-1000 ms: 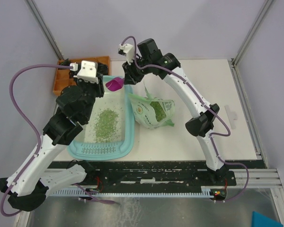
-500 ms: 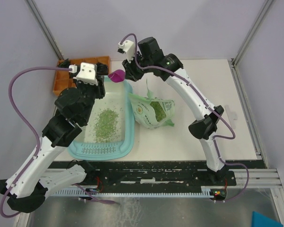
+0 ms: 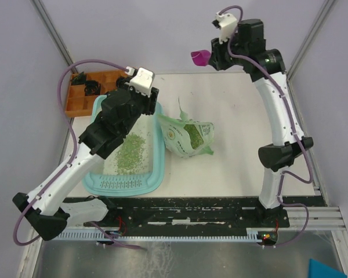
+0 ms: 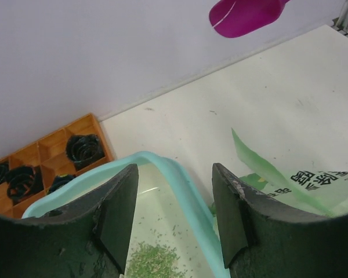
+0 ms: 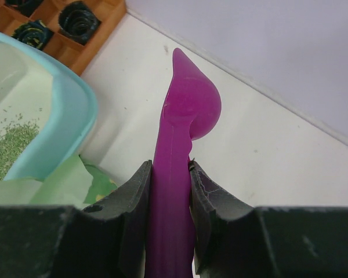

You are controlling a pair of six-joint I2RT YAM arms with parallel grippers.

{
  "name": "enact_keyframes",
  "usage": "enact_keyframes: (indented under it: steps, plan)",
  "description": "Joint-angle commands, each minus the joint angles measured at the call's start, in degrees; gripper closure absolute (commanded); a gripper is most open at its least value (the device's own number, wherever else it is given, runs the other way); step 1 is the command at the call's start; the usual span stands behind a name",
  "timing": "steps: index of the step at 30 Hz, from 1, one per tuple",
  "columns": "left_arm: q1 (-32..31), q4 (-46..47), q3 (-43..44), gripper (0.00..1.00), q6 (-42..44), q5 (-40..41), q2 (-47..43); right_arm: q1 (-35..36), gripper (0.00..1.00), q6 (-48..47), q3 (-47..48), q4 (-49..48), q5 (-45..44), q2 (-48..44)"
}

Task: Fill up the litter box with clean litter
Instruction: 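Scoop the cat litter from the cat litter bag.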

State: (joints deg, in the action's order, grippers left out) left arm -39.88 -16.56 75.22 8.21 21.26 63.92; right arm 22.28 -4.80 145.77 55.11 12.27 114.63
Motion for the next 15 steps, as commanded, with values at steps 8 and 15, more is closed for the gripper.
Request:
enact_keyframes:
  steps: [8,15]
  plan:
    - [0.0,2.0,10.3,0.38,1.5,-11.4,9.2,-12.4,0.99,7.9,-3.0,11.8,15.0,-13.0]
    - [-0.1,-0.5,13.3,0.38,2.8,-13.6,12.0,-23.6,0.99,8.4,-10.6,20.8,32.2,-16.4]
